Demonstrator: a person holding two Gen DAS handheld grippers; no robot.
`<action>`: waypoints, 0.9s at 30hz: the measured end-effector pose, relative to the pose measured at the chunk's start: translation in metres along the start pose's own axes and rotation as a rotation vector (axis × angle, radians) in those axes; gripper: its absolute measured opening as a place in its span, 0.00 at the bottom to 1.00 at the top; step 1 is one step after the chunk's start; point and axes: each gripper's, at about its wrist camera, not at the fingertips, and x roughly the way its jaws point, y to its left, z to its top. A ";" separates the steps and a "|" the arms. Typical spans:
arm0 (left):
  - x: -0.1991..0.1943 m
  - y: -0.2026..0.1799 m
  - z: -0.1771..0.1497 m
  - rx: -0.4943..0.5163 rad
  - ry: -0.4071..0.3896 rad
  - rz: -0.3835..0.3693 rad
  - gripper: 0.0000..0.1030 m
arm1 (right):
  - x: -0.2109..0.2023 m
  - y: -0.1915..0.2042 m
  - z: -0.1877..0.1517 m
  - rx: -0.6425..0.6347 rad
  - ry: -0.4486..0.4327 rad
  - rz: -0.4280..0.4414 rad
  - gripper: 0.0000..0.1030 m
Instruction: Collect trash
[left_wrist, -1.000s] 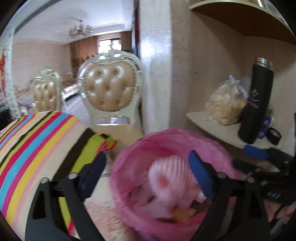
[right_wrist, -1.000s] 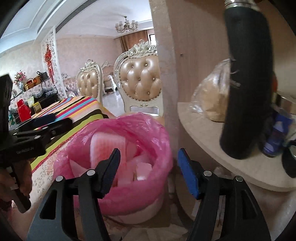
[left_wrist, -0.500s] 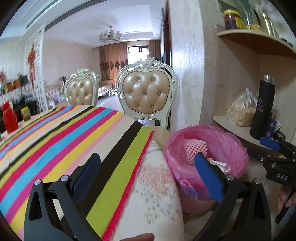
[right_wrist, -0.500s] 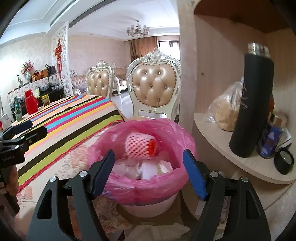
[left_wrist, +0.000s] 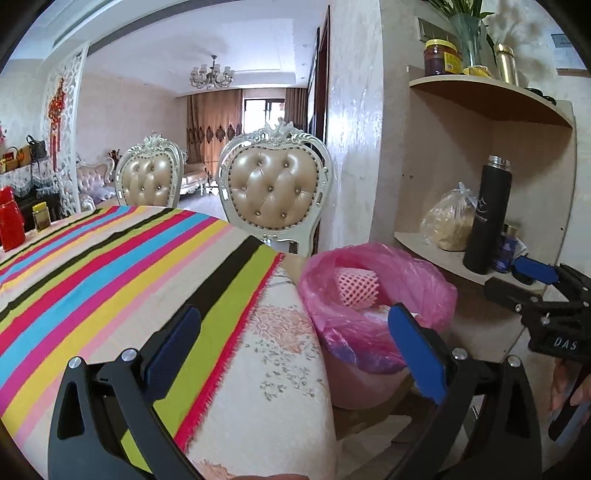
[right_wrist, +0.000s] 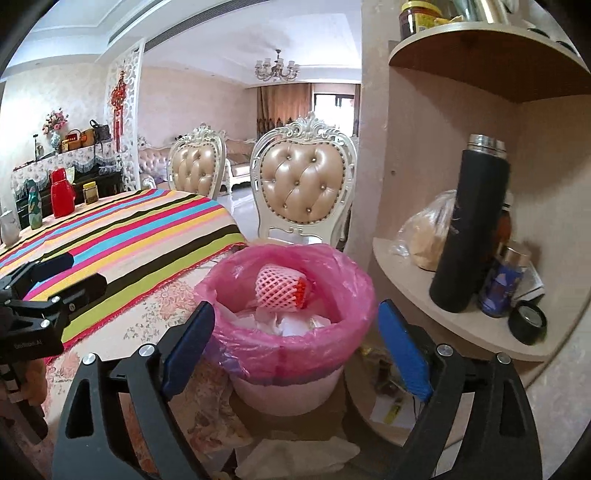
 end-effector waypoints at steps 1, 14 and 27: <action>0.000 -0.001 -0.001 -0.002 0.005 -0.008 0.95 | -0.002 0.000 0.000 -0.003 -0.001 -0.005 0.82; -0.018 -0.029 -0.009 0.063 -0.015 -0.076 0.95 | -0.019 0.003 -0.011 -0.020 -0.001 -0.042 0.82; -0.007 -0.032 -0.015 0.075 0.033 -0.100 0.95 | -0.012 -0.004 -0.020 -0.007 0.038 -0.056 0.82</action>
